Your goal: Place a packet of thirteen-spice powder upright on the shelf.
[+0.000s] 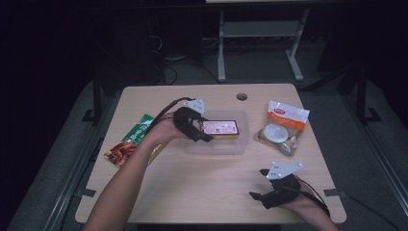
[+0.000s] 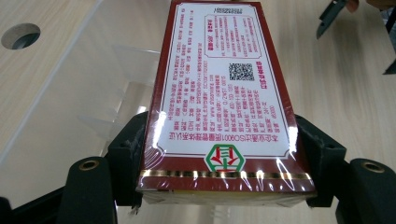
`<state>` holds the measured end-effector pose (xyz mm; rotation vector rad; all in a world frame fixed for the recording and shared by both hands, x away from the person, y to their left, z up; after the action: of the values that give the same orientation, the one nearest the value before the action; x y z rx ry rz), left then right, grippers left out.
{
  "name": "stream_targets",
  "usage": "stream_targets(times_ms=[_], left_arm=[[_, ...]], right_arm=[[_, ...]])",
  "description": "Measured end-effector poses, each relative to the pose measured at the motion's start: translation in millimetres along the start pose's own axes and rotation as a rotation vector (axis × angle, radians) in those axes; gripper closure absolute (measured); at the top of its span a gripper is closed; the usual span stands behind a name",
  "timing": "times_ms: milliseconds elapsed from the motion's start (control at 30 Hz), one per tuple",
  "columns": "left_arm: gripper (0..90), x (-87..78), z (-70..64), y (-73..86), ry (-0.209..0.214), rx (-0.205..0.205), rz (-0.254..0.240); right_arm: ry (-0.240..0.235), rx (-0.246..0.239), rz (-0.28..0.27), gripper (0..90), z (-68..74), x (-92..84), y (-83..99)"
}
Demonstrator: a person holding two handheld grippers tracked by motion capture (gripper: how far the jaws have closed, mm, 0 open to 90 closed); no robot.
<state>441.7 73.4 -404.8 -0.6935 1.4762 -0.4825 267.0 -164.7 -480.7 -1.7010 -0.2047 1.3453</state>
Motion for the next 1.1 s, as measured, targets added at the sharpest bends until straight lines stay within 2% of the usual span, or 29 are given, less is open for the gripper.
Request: stream_targets(times_ms=[67,200,400,500,867,1100], left_arm=[[31.4,4.4,2.7,-1.9,0.001,-0.004,0.017],[31.4,11.5,9.5,-9.7,0.004,0.012,0.043],[31.4,22.4,15.9,-19.2,0.004,0.0,0.051],[31.3,26.4,18.5,-21.2,0.005,0.012,0.066],[31.2,31.4,25.4,-23.7,-0.002,-0.011,0.06],[31.2,31.5,24.6,-25.4,0.0,-0.003,0.057]], right_arm=[[0.001,0.0,-0.002,14.2,0.6,0.6,-0.6],[-0.001,-0.004,-0.004,14.2,1.0,1.3,-1.5],[-0.004,-0.003,-0.006,14.2,0.4,1.5,-1.0],[-0.001,-0.006,-0.003,14.3,-0.1,1.4,-0.8],[-0.002,-0.008,-0.003,14.3,-0.3,2.0,-1.2],[-0.001,-0.009,-0.001,14.4,-0.1,1.9,-1.4]])
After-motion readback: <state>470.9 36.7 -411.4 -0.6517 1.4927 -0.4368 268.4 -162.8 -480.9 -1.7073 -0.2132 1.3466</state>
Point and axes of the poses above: each handheld gripper's, and its own axes: x roughly forward along the jaws, y roughly out of its underside, z roughly to its left, the point moved 5 cm from there along x, roughly forward along the jaws
